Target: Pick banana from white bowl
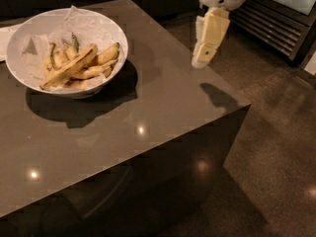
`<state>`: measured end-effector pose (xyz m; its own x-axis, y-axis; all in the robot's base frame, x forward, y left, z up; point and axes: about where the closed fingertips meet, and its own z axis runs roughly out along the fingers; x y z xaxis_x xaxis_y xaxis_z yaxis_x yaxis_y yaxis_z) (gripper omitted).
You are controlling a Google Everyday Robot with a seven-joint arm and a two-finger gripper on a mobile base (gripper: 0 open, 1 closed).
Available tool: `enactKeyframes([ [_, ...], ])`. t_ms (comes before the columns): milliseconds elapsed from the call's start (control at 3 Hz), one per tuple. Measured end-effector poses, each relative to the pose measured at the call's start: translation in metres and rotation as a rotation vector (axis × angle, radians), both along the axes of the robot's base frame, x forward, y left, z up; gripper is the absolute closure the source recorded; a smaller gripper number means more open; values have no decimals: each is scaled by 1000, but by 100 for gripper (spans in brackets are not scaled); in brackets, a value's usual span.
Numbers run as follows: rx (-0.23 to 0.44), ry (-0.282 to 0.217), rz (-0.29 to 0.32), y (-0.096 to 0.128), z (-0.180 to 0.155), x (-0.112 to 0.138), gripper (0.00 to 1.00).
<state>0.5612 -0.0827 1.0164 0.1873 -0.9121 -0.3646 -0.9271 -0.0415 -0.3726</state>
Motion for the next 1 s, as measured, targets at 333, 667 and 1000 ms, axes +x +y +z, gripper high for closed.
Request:
enactKeyframes([
  [333, 4, -6, 4, 4, 1, 1, 0],
  [667, 4, -6, 4, 4, 1, 1, 0],
  [1000, 54, -27, 56, 28, 6, 21, 0],
])
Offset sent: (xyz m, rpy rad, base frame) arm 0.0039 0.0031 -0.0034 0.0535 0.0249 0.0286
